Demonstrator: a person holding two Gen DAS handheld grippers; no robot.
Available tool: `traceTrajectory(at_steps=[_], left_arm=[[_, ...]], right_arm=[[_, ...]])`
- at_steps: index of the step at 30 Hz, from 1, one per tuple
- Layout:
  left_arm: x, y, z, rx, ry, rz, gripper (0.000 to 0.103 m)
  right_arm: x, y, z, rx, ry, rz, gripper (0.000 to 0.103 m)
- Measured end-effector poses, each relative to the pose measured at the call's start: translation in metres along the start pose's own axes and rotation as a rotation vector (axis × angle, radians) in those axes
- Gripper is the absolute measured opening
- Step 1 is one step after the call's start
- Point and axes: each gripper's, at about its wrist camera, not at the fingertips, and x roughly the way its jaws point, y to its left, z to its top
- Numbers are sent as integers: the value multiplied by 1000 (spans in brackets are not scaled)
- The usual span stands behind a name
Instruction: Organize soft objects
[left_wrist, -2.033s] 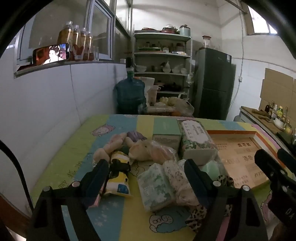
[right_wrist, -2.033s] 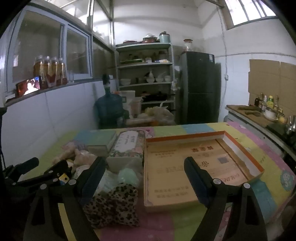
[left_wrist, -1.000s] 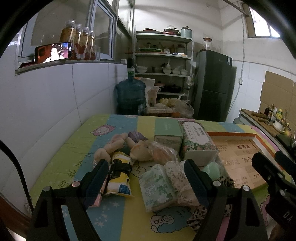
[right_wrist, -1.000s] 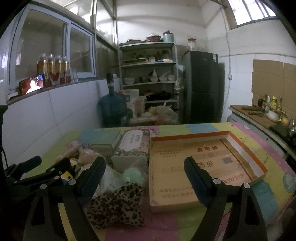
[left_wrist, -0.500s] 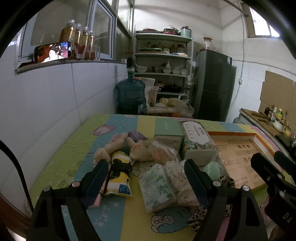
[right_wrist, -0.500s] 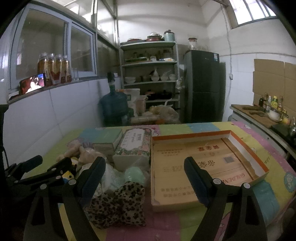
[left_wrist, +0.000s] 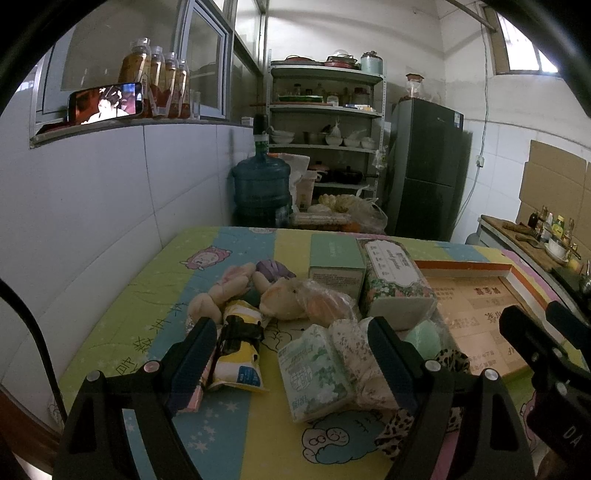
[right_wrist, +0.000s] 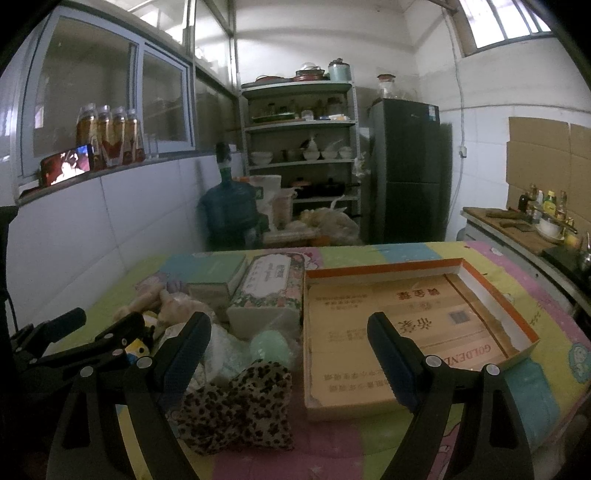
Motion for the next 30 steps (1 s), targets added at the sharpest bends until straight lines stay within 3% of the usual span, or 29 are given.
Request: traceTrajectory(at_steps=[23, 26, 30], left_arm=[[1, 4, -9, -7, 9, 1, 84], [4, 12, -11, -19, 13, 1, 84], [4, 30, -15, -47, 3, 11, 84]], right_arm=[[1, 2, -5, 3, 22, 13, 88], [3, 2, -7, 0, 30, 37, 88], [4, 6, -21, -66, 45, 132, 88]])
